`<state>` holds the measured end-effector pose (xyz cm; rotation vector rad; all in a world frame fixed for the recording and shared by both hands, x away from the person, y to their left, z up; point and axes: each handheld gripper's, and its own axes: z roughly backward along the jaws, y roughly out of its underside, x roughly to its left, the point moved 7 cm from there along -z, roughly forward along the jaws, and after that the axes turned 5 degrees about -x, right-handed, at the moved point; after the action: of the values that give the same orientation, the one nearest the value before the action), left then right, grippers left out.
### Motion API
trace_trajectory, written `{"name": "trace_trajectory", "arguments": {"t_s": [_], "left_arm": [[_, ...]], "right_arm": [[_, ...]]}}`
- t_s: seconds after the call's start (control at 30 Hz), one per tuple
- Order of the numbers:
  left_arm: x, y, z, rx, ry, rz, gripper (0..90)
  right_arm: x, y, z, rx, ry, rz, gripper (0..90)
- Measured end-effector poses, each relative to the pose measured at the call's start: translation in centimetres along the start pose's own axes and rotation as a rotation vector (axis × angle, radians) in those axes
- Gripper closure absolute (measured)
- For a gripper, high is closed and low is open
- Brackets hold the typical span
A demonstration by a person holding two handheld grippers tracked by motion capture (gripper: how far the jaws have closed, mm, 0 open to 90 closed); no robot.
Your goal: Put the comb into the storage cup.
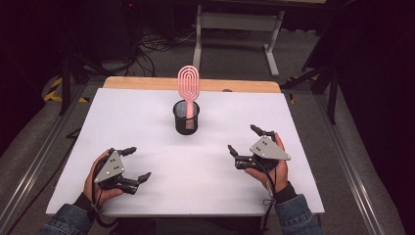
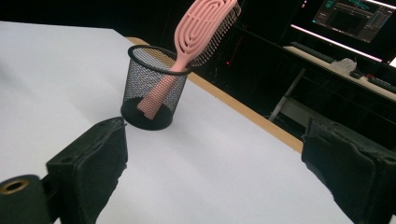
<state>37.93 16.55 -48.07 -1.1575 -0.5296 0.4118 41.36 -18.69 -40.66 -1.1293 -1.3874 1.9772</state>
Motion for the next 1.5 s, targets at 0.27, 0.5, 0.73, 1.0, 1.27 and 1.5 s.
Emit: {"name": "trace_trajectory", "arguments": {"t_s": [0.27,0.5,0.73,1.0,1.27,1.5], "left_arm": [[0.0,0.0,0.0,0.003,0.0,-0.003,6.6],[0.0,0.0,0.0,0.003,0.0,-0.004,6.7],[0.0,0.0,0.0,0.004,-0.001,-0.005,6.6],[0.0,0.0,0.0,0.002,-0.003,-0.003,6.6],[0.0,0.0,0.0,0.002,-0.003,-0.003,6.6],[0.0,0.0,0.0,0.003,0.0,-0.003,6.6]], "right_arm": [[-0.2,1.1,0.5,0.021,0.008,0.007,8.0],[-0.7,1.8,1.1,0.029,0.023,0.014,8.0],[-1.0,2.6,1.5,0.038,0.026,0.012,7.9],[-1.2,3.8,2.3,0.054,0.027,-0.01,7.7],[-1.1,5.1,3.0,0.084,0.027,-0.011,7.4],[-1.2,6.6,3.8,0.113,0.033,0.005,6.6]]}}
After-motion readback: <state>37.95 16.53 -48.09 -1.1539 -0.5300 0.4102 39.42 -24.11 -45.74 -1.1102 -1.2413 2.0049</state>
